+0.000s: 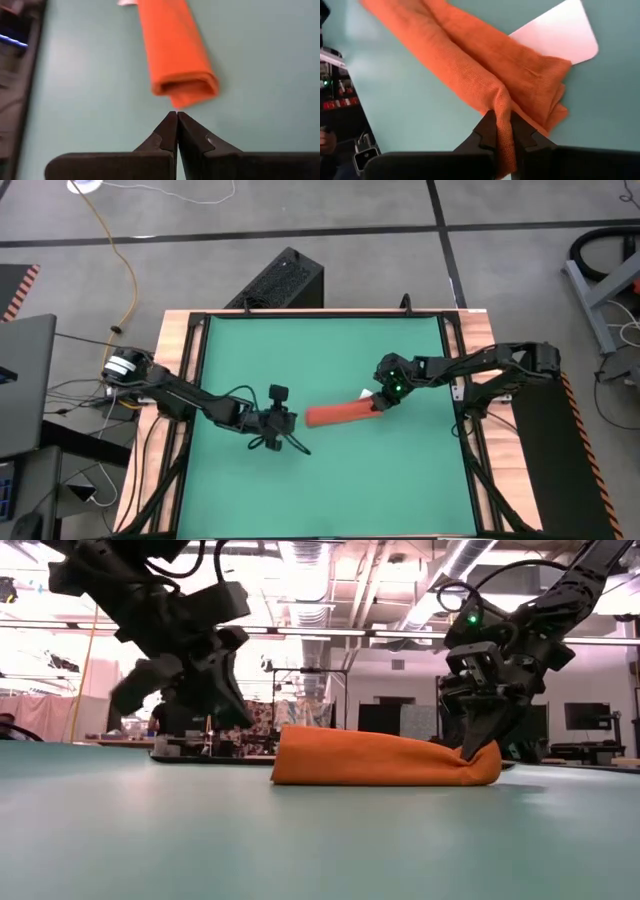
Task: Roll towel
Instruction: Roll the orange towel
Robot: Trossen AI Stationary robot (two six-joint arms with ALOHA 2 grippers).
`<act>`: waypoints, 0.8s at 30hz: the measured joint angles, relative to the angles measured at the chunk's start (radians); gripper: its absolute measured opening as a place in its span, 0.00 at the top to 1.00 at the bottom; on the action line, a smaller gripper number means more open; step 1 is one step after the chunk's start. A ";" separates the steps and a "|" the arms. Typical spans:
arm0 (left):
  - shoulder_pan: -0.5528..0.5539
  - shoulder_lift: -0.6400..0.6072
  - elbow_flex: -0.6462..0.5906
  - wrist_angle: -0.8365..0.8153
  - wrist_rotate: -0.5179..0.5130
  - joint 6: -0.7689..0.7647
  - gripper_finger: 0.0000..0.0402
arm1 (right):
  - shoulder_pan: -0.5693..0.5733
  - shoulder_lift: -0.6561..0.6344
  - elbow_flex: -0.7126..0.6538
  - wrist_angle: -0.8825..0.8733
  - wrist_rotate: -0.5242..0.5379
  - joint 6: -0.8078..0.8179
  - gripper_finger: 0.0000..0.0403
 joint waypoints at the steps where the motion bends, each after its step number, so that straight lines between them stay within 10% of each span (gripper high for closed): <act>1: -0.002 0.000 0.000 0.017 -0.021 0.018 1.00 | 0.008 0.000 0.000 0.005 0.000 0.000 0.93; 11: 0.033 0.009 0.001 0.412 0.065 0.280 1.00 | 0.048 0.000 0.023 0.003 0.016 0.000 0.93; 24: 0.126 0.150 0.056 0.437 0.290 0.252 1.00 | 0.037 0.000 0.030 0.004 0.027 -0.009 0.93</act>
